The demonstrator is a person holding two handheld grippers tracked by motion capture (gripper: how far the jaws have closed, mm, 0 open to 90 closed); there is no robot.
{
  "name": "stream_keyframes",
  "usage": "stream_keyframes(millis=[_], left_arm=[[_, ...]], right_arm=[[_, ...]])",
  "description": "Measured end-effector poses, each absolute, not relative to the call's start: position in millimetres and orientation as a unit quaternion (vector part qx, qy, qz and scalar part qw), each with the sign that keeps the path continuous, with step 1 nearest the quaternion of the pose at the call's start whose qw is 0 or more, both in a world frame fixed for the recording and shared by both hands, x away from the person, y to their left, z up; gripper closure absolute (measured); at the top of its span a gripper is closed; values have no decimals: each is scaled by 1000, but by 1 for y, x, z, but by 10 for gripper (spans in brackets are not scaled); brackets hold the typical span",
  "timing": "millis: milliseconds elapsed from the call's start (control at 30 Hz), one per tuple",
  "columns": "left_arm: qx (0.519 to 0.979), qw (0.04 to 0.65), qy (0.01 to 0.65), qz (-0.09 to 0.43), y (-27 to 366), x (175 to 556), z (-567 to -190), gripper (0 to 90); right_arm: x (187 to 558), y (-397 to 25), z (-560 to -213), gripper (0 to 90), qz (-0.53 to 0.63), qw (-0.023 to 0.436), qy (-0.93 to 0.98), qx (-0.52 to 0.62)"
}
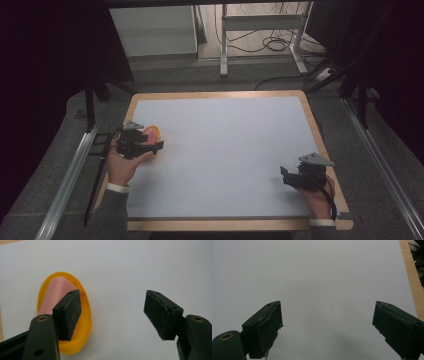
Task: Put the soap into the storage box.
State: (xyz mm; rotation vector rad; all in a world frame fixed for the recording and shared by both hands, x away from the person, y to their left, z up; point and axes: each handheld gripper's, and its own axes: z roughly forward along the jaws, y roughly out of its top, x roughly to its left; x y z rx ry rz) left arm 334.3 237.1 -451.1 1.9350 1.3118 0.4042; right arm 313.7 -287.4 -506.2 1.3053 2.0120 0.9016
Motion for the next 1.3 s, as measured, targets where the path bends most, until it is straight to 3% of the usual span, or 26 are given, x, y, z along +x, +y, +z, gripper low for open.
stream_keyframes(millis=[467,1300], left_arm=[[786,401,452,128,212,304,-490,267],[770,406,480,109,228,297,-514,246]], right_arm=[[313,-285,-506,87,336,287,755,483],[312,-283,-503,87,345,292,754,476]])
